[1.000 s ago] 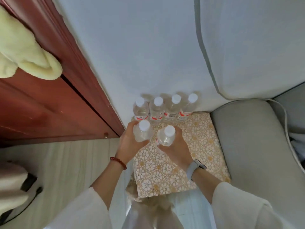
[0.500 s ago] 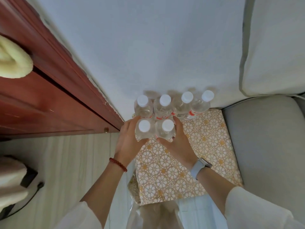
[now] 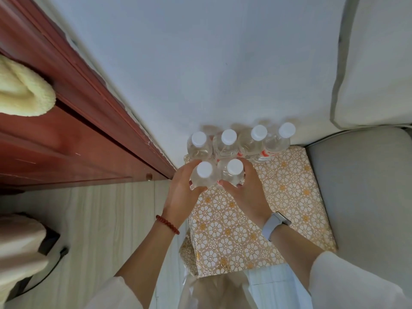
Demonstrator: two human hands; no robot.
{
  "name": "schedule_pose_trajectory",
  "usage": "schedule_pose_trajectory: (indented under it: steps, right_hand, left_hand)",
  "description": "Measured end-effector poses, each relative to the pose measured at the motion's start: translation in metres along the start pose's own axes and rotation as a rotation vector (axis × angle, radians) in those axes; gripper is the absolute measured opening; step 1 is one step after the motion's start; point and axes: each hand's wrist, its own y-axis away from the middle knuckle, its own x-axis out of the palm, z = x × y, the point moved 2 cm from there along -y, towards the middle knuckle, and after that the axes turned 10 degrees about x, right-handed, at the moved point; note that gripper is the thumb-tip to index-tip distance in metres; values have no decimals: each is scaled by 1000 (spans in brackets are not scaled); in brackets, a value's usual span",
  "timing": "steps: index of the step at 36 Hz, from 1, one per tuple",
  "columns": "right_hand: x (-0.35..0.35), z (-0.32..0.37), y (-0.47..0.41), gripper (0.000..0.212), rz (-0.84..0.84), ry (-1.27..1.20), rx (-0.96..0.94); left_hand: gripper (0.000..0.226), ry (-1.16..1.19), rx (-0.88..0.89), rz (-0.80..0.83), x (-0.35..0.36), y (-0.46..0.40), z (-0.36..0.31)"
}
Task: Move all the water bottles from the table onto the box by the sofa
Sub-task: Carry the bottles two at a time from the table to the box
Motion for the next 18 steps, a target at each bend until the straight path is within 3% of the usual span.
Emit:
schedule_pose_trajectory:
  steps: [18]
  right_hand:
    - [1, 6, 2, 83, 52, -64, 20]
  left_hand:
    - [71, -45, -2, -23, 0, 1, -5]
